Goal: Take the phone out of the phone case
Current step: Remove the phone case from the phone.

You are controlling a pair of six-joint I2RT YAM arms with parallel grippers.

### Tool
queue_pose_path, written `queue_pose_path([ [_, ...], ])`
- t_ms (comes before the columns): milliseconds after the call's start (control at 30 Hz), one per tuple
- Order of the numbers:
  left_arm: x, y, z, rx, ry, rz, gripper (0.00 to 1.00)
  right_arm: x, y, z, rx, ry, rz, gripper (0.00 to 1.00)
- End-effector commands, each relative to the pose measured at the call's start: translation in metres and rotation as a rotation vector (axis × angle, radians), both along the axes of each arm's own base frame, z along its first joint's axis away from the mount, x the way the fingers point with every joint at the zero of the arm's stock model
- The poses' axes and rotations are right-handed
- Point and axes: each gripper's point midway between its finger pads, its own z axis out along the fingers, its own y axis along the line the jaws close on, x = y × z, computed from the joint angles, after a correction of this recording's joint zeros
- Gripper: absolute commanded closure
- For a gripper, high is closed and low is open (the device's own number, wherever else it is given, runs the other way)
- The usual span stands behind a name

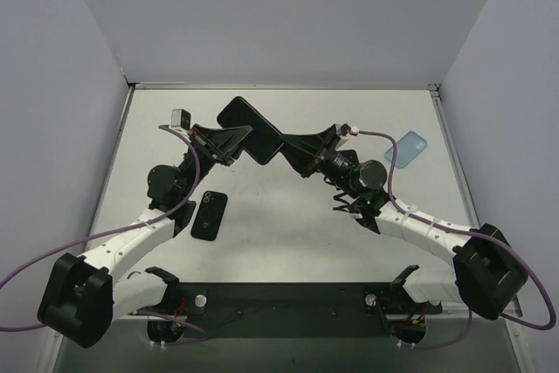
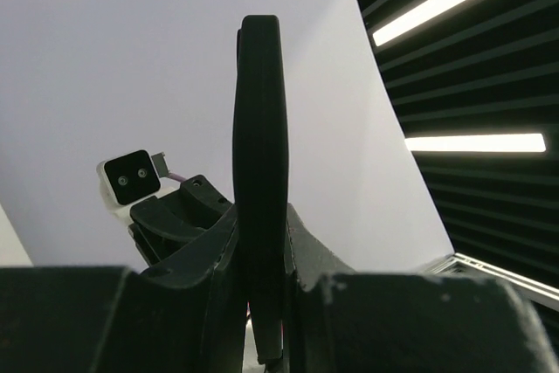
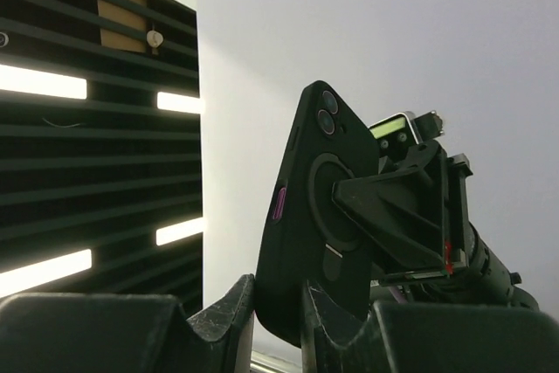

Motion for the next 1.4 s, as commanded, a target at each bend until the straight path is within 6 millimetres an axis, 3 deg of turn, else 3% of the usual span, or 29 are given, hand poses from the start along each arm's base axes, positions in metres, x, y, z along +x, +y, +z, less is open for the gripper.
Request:
queue_pose_path([
  [0,-0.096,0.02,0.09,-0.228,-0.417,-0.186,1.0,-0.01,-0.051,0.102,0.399,-0.172,-0.069,1.0],
  [233,-0.103,0.032,0.106,-0.313,-0.463,-0.192,1.0,-0.005,-0.04,0.116,0.42,-0.189,-0.055,1.0],
  [433,-0.108,0.036,0.123,-0.361,-0.505,-0.211,1.0,-0.004,-0.015,0.129,0.43,-0.211,-0.004,1.0],
  [733,-0.128,0.049,0.147,-0.409,-0.571,-0.22,1.0,-0.001,0.006,0.125,0.421,-0.195,0.02,1.0],
  [1000,-0.135,0.056,0.157,-0.436,-0.594,-0.22,1.0,0.004,0.017,0.105,0.378,-0.166,0.026,1.0],
  [1367,-0.149,0.063,0.175,-0.463,-0.644,-0.245,1.0,0.016,0.046,0.047,0.262,-0.08,0.04,1.0],
])
